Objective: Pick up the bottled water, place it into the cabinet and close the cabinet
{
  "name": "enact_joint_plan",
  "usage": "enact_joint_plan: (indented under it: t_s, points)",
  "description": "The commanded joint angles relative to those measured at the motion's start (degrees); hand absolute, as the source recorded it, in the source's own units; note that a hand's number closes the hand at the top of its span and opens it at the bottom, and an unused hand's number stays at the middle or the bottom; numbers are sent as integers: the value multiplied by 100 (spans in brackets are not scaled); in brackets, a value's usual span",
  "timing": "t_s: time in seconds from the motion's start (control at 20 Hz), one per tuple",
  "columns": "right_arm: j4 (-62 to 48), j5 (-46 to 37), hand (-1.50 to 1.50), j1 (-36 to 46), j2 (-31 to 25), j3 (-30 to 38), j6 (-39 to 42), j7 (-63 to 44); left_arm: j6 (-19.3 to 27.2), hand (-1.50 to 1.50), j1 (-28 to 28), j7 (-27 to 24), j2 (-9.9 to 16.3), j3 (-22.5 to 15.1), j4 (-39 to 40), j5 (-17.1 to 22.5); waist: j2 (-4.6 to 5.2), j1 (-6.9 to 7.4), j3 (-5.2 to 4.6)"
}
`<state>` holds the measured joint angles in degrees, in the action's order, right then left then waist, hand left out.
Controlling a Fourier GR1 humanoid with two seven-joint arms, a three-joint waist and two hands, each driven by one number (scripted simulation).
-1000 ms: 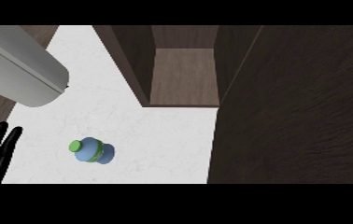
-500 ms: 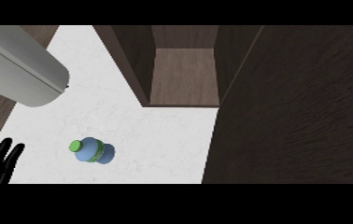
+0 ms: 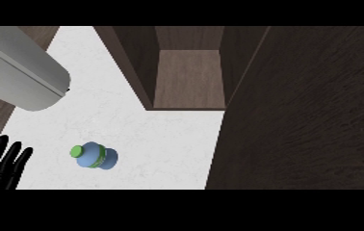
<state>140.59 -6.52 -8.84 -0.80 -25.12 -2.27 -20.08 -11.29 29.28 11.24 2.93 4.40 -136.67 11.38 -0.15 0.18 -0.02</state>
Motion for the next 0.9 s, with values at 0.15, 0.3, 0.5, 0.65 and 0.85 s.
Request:
enact_joint_plan:
  t_s: [0.15, 0.3, 0.5, 0.65, 0.85]
  points:
    - [399, -612, -150, -299, -125, -425, -162, -39, 162, -150, -254, -49, -272, -168, 234, -603, 2, -36, 1]
    - [65, -1043, -150, 109, 70, -858, -462, -143, 42, -150, -610, -515, -169, 248, 1171, -464, 5, -39, -6]
    - [251, -805, -150, 464, -60, -594, -417, -611, -72, -150, -1040, -793, 6, 612, 2118, -314, 15, -48, -10]
    - [663, -815, -150, 30, -260, -721, -483, -583, -73, -150, -906, -792, 58, 708, 2237, -459, 1, -63, -3]
    - [460, -927, -150, 100, -327, -874, -570, -427, -136, -150, -715, -1212, -113, 467, 2696, -700, 1, -40, -3]
